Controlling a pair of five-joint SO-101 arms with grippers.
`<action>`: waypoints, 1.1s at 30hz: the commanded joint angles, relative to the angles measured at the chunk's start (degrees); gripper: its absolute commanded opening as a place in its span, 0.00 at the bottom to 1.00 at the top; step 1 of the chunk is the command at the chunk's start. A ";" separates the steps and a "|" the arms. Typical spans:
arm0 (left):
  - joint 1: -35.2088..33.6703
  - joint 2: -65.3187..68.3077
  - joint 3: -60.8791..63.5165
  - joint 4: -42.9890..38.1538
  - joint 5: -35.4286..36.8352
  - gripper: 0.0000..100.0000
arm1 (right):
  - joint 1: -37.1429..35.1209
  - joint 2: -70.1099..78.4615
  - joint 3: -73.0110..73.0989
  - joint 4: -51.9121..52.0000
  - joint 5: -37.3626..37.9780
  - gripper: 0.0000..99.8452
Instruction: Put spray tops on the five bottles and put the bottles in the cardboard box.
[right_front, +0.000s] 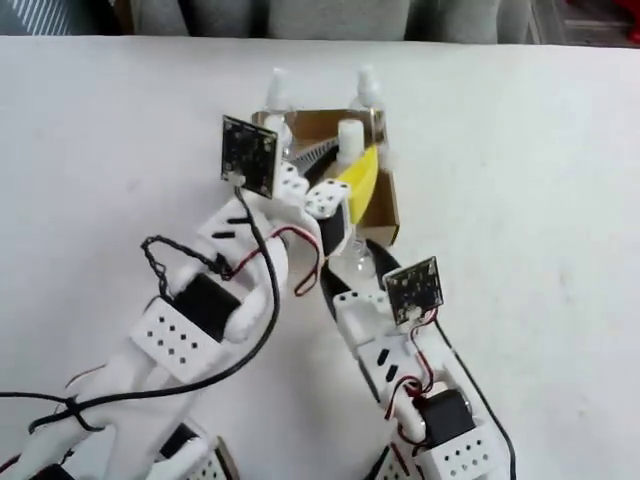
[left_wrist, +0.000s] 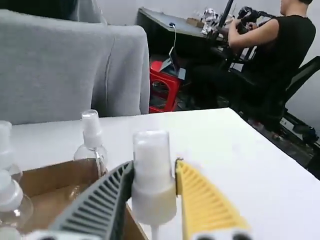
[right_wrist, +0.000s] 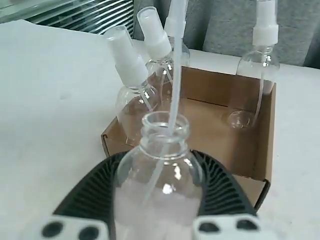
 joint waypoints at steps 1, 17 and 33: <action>3.21 -2.42 0.53 -0.79 2.55 0.02 | 0.04 -0.48 0.44 0.13 0.62 0.02; 4.70 -2.51 5.71 3.60 0.97 0.02 | 2.07 -0.48 0.44 0.13 0.35 0.02; 6.46 -13.41 17.58 -5.27 -1.67 0.02 | 2.07 -0.48 0.44 0.13 0.26 0.02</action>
